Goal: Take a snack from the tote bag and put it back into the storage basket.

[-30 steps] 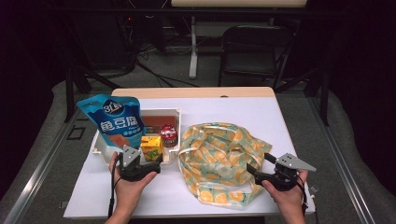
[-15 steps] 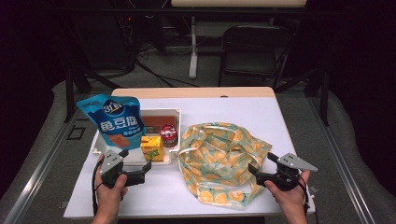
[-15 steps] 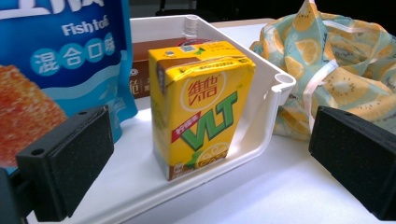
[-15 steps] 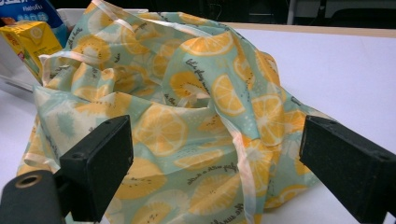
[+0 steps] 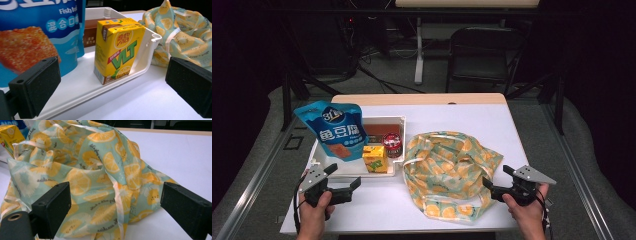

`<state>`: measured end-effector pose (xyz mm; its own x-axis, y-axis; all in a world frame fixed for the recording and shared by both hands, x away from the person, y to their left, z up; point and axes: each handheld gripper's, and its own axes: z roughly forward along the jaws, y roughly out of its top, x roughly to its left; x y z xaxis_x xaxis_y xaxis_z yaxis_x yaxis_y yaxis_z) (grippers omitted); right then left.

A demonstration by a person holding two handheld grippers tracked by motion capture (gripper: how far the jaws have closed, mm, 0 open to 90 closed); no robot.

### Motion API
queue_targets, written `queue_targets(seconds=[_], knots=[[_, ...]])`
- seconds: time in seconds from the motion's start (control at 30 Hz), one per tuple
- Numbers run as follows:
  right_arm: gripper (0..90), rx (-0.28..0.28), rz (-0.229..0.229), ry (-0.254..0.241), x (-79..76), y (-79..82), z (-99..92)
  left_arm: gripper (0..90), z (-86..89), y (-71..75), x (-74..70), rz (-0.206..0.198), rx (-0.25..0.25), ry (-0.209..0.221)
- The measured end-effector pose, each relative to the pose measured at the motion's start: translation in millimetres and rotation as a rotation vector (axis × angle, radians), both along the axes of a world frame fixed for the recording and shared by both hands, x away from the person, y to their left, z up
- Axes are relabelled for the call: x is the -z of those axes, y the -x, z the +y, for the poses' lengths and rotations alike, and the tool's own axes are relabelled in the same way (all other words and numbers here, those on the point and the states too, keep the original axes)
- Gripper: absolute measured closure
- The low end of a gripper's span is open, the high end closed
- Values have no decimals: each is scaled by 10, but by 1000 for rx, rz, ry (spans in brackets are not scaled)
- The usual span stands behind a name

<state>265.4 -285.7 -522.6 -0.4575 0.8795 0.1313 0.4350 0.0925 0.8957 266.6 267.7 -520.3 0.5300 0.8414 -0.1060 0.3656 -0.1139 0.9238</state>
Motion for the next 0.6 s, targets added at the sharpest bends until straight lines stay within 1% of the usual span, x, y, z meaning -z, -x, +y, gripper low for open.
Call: queue_targets(seconds=[0.03,0.07,0.13,0.2,0.3,0.4,0.5,0.6], knots=[[95,-4,2,5,4,8,-16,1,28,13,2,-4,5,-8],[95,-4,2,6,9,16,-31,1,53,25,3,-1,8,-3],[95,0,2,8,12,35,-72,1,102,53,8,2,-8,3],[95,13,5,-5,22,50,-125,1,149,75,17,7,-7,17],[96,21,14,0,35,45,-170,1,190,86,33,20,-18,15],[96,28,14,-7,35,32,-169,1,199,72,45,26,-24,30],[88,24,11,-3,28,36,-156,1,182,66,52,28,-20,12],[77,17,9,-11,30,28,-165,1,174,61,54,25,-22,13]])
